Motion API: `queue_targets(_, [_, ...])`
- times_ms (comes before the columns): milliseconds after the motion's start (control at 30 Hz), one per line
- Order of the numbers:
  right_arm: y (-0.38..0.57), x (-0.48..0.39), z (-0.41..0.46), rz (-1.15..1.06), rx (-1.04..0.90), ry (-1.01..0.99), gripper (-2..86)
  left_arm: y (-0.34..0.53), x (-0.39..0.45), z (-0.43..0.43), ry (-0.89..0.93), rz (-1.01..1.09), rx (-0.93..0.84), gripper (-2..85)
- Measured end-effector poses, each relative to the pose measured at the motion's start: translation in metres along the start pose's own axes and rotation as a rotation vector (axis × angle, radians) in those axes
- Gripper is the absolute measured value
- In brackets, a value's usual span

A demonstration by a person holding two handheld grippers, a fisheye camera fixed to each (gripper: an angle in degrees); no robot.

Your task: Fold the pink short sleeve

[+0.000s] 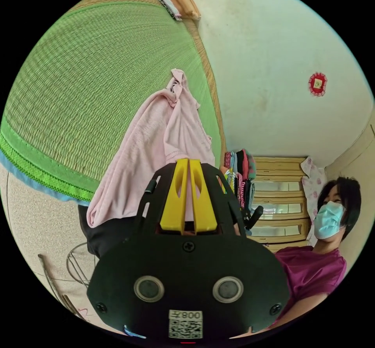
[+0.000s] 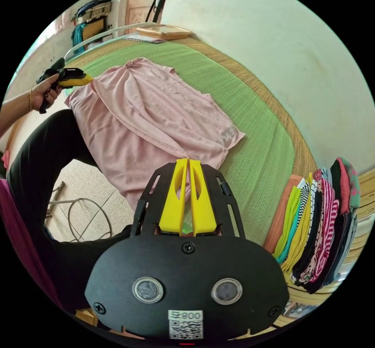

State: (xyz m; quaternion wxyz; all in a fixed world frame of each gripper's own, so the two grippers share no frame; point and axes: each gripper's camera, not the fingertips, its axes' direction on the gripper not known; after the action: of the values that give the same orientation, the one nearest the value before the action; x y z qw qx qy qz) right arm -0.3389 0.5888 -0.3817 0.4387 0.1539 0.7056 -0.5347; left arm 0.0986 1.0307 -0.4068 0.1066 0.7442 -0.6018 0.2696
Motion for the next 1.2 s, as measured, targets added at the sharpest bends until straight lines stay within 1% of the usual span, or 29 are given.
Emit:
queue_targets(67, [-0.007, 0.009, -0.006, 0.007, 0.025, 0.003, 0.0, -0.016, 0.015, 0.001, 0.031, 0.05, 0.026, 0.2])
queue_targets(233, [-0.037, 0.044, -0.019, 0.018, 0.1, 0.027, 0.0, -0.068, 0.054, 0.013, 0.038, 0.171, 0.051, 0.2])
queue_targets(300, [-0.061, 0.07, -0.014, 0.022, 0.114, 0.028, 0.0, -0.093, 0.071, 0.025, 0.011, 0.226, 0.044, 0.2])
queue_targets(367, [-0.081, 0.092, -0.002, 0.028, 0.112, 0.014, 0.1, -0.127, 0.09, 0.046, -0.058, 0.278, 0.027, 0.3])
queue_targets(533, [-0.14, 0.142, 0.059, 0.053, 0.031, -0.037, 0.6, -0.184, 0.102, 0.096, -0.178, 0.279, -0.003, 0.7])
queue_targets(567, [-0.152, 0.153, 0.082, 0.073, -0.014, -0.04, 0.8, -0.195, 0.102, 0.108, -0.224, 0.268, -0.017, 1.0])
queue_targets(667, [-0.17, 0.176, 0.132, 0.135, -0.109, -0.116, 3.1, -0.21, 0.1, 0.131, -0.319, 0.271, -0.042, 2.2])
queue_targets(700, [-0.171, 0.181, 0.145, 0.157, -0.125, -0.147, 4.0, -0.211, 0.1, 0.133, -0.319, 0.271, -0.038, 2.6])
queue_targets(800, [-0.159, 0.18, 0.159, 0.187, -0.092, -0.186, 4.5, -0.21, 0.099, 0.131, -0.241, 0.292, -0.01, 4.6])
queue_targets(867, [-0.145, 0.169, 0.163, 0.18, -0.07, -0.198, 4.6, -0.201, 0.099, 0.133, -0.224, 0.326, -0.038, 5.7])
queue_targets(1033, [-0.118, 0.121, 0.185, 0.096, -0.072, -0.13, 5.4, -0.181, 0.106, 0.158, -0.364, 0.432, -0.145, 6.6])
queue_targets(1133, [-0.118, 0.093, 0.205, 0.033, -0.097, -0.085, 6.5, -0.181, 0.109, 0.178, -0.395, 0.451, -0.164, 6.9])
queue_targets(1200, [-0.12, 0.074, 0.221, -0.023, -0.116, -0.018, 6.6, -0.185, 0.111, 0.19, -0.412, 0.457, -0.165, 6.9])
